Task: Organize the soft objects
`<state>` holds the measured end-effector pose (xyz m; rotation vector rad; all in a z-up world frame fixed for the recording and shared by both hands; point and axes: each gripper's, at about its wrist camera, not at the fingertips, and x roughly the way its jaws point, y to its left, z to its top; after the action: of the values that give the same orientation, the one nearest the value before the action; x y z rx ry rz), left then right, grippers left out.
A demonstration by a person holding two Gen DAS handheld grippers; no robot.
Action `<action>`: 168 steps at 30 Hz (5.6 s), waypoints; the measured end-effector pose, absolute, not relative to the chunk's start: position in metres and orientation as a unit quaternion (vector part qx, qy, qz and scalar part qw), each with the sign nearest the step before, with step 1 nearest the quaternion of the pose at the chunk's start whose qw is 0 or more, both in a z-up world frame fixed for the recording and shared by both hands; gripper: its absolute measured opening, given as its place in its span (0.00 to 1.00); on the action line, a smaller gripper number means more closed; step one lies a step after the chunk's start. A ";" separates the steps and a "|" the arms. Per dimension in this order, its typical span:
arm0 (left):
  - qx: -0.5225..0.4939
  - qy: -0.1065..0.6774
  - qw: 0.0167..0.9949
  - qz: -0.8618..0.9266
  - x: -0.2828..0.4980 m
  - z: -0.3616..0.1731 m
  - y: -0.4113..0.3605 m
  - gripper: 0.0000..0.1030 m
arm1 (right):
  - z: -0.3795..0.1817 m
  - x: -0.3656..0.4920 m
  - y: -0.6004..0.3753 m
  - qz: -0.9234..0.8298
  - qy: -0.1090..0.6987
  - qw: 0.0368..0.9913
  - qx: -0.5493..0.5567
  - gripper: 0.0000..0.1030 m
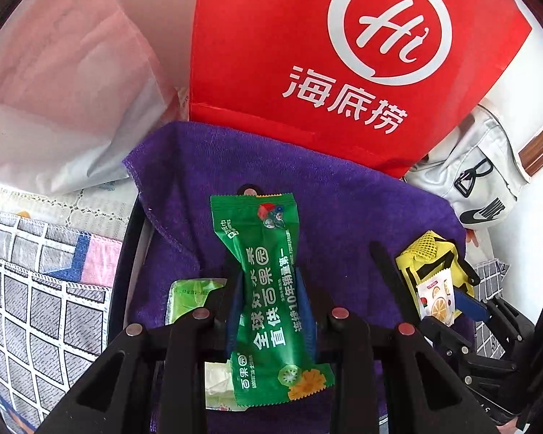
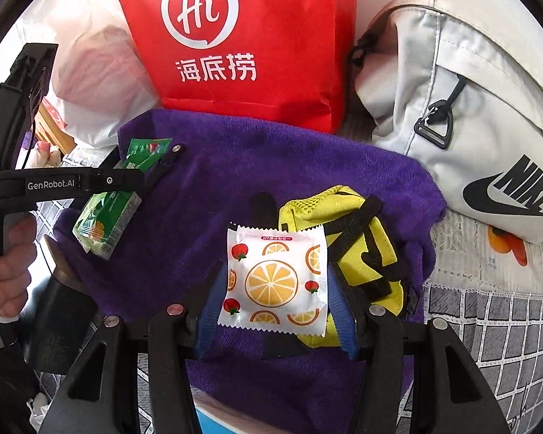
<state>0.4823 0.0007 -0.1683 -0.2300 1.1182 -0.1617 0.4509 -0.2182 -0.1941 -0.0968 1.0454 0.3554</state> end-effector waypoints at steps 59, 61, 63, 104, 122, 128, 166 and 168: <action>-0.135 0.510 0.848 -0.052 0.156 -0.168 0.093 0.45 | -0.188 0.137 -0.119 0.233 0.449 0.857 -0.097 0.64; -0.150 0.512 0.844 -0.059 0.153 -0.171 0.098 0.45 | -0.193 0.141 -0.118 0.203 0.448 0.864 -0.107 0.64; -0.159 0.512 0.842 -0.057 0.151 -0.173 0.102 0.45 | -0.195 0.145 -0.121 0.204 0.455 0.862 -0.092 0.46; -0.057 0.525 0.830 -0.181 0.139 -0.189 -0.009 0.23 | -0.187 0.102 -0.228 0.142 0.443 0.885 -0.012 0.56; -0.114 0.486 0.857 -0.126 0.131 -0.158 0.059 0.17 | -0.214 0.125 -0.207 0.120 0.460 0.877 -0.063 0.26; -0.122 0.472 0.866 -0.108 0.126 -0.153 0.073 0.17 | -0.212 0.125 -0.217 0.121 0.466 0.876 -0.039 0.03; -0.031 0.493 0.867 -0.061 0.139 -0.188 0.039 0.19 | -0.202 0.119 -0.229 0.139 0.443 0.885 -0.034 0.68; -0.033 0.494 0.867 -0.061 0.138 -0.188 0.042 0.19 | -0.207 0.123 -0.227 0.144 0.447 0.882 -0.038 0.76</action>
<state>0.1382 0.0417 -0.1876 -0.0701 1.0349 -0.1285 0.1233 -0.2270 -0.2075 -0.0802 0.9317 0.3003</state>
